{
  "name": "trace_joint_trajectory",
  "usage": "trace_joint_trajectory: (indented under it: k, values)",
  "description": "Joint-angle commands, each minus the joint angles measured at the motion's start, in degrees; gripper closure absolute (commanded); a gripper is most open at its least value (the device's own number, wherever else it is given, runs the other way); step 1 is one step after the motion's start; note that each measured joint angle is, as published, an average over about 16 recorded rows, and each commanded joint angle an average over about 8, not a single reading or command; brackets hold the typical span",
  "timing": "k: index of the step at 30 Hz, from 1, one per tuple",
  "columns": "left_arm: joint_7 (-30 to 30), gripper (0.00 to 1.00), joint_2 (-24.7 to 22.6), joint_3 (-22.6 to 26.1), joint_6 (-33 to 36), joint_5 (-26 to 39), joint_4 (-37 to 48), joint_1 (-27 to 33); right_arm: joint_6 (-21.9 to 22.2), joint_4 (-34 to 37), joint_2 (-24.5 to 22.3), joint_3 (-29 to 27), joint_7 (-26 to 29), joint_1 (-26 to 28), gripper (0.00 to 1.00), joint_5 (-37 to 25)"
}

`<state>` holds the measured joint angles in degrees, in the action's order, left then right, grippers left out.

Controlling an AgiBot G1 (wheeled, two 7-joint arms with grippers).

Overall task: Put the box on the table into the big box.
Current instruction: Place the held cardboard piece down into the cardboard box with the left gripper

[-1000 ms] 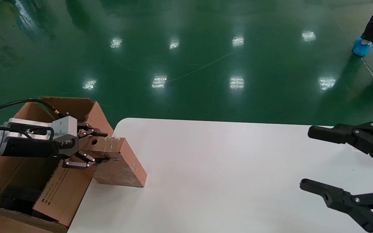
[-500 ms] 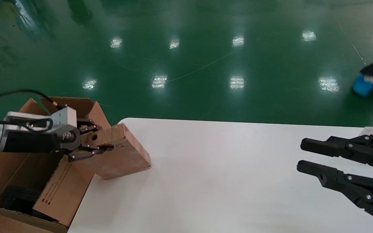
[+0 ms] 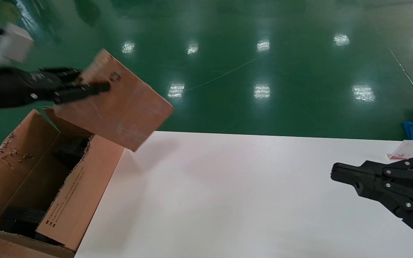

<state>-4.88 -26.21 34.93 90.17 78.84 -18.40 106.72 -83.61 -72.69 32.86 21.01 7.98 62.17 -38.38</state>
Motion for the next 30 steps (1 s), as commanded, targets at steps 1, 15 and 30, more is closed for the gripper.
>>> trace_joint_trajectory:
  k: [1,15,30]
  values:
    - [-4.4,1.00,1.0,0.5,-0.2,0.3,-0.9,2.4,0.0,0.0,0.0,0.0,0.0,0.0,1.00,0.0]
    - [-20.8,1.00,12.4,4.7,-4.4,15.0,-10.6,13.1,0.0,0.0,0.0,0.0,0.0,0.0,1.00,0.0]
    - [-17.3,1.00,12.0,7.5,-13.1,15.3,-0.7,2.4,0.0,0.0,0.0,0.0,0.0,0.0,1.00,0.0]
